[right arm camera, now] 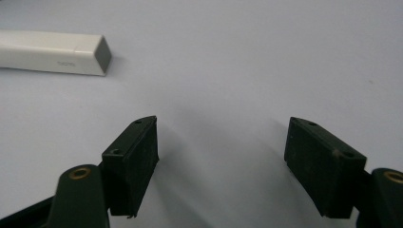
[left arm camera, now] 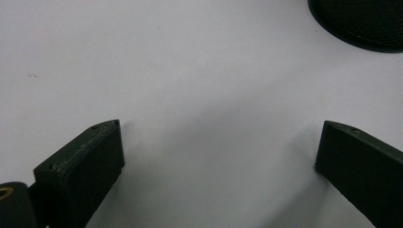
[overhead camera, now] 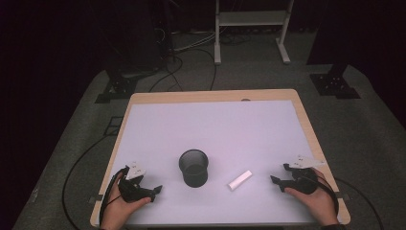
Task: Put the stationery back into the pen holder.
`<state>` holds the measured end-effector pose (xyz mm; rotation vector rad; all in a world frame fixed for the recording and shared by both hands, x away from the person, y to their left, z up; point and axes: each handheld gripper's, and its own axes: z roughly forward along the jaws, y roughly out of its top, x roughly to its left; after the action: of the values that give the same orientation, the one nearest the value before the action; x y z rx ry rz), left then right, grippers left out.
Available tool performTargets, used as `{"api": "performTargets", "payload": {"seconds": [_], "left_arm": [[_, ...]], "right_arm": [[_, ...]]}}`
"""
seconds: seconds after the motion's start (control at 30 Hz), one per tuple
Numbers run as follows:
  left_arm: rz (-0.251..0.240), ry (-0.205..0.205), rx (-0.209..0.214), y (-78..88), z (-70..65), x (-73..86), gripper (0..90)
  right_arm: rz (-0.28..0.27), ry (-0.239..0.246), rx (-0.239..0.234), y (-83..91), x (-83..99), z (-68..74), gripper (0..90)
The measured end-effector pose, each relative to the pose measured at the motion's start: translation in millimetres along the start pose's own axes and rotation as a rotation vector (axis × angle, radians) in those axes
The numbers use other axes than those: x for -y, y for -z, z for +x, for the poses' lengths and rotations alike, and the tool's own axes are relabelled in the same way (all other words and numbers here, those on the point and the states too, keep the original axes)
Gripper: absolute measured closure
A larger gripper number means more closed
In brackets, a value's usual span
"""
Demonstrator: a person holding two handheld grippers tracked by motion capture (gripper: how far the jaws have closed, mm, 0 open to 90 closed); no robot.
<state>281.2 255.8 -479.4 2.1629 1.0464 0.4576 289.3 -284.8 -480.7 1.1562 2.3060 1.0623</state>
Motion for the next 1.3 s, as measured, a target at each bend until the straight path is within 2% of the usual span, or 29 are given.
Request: {"api": "performTargets", "payload": {"seconds": [0.17, 0.23, 0.37, 0.47, 0.6, 0.63, 0.77, 0.97, 1.3], "left_arm": [[0.000, 0.000, 0.000, 0.0, 0.1, 0.0, 1.5], [-0.001, 0.001, 0.001, 0.0, 0.2, 0.1, 1.5], [-0.002, 0.001, 0.001, -0.2, 0.2, 0.2, 1.5], [-0.002, 0.001, 0.001, -0.1, 0.2, 0.2, 1.5], [-0.001, 0.001, 0.002, -0.2, 0.3, 0.2, 1.5], [-0.002, 0.003, 0.002, -0.2, 0.4, 0.2, 1.4], [-0.001, 0.003, 0.003, -0.2, 0.5, 0.1, 1.4], [0.000, 0.002, 0.004, -0.2, 0.8, 0.0, 1.5], [0.000, 0.003, 0.004, -0.2, 0.8, 0.0, 1.4]], "right_arm": [[-0.010, 0.039, -0.050, 1.4, -5.2, 5.0, 26.1], [-0.015, 0.039, -0.061, 1.2, -6.3, 6.5, 26.0], [-0.028, 0.072, -0.083, 1.5, -13.0, 12.4, 25.6], [-0.039, 0.085, -0.119, 3.1, -18.3, 16.8, 25.8], [-0.047, 0.122, -0.157, 2.3, -24.2, 22.8, 25.8], [-0.049, 0.147, -0.172, 1.4, -27.6, 26.6, 25.8], [-0.050, 0.177, -0.204, -1.2, -33.1, 32.4, 25.8], [-0.044, 0.225, -0.237, -5.4, -41.4, 41.0, 25.8], [-0.053, 0.258, -0.278, -12.8, -55.8, 50.1, 26.1]]}}
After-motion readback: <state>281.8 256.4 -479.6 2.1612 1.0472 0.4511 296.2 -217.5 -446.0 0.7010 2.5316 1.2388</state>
